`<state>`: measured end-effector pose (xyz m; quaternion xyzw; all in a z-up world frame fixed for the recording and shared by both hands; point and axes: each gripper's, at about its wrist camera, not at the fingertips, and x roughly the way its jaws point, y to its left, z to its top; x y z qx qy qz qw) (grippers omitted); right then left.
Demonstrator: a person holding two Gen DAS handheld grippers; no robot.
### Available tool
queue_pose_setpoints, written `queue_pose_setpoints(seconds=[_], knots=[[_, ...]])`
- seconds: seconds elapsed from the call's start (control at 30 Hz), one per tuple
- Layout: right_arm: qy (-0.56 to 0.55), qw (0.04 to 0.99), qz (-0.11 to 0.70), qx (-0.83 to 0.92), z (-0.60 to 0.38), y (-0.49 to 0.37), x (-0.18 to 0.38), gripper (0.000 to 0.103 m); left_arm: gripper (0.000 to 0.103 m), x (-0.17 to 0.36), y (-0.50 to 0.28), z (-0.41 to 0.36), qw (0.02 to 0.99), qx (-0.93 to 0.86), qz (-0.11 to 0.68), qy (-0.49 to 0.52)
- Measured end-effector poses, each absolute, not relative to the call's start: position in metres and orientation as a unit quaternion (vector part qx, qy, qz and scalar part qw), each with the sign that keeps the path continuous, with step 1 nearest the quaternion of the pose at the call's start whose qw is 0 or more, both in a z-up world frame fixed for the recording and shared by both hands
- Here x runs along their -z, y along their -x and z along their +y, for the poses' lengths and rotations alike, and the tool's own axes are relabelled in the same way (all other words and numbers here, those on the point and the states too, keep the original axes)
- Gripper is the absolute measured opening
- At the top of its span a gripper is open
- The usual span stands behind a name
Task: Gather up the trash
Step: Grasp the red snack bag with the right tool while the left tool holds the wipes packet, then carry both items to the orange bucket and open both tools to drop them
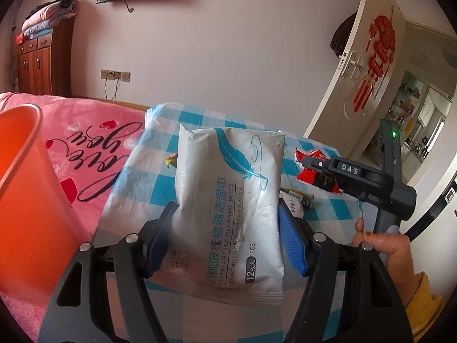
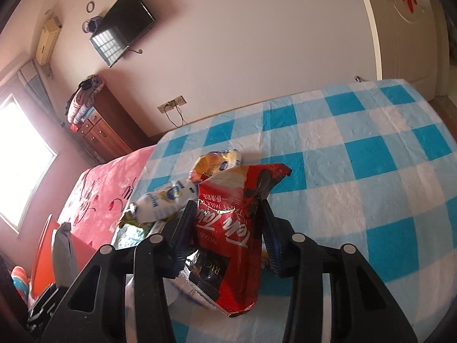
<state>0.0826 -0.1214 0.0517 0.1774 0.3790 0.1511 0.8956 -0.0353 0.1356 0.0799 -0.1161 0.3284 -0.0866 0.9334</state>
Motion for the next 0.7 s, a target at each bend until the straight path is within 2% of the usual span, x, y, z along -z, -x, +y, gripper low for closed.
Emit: queue_pose_setpoints(seconds=[0.4,0.7], knots=[[-0.160,0.896,0.355,-0.214,-0.075,-0.038,-0.099,0.046,0.069,-0.121,0.072,0.164,0.950,0.067,0.278,0.125],[-0.104,0.881,0.325,-0.327,0.025,-0.004,-0.153,0.046,0.069,-0.158,0.111,0.232,0.964,-0.008,0.225,0.144]])
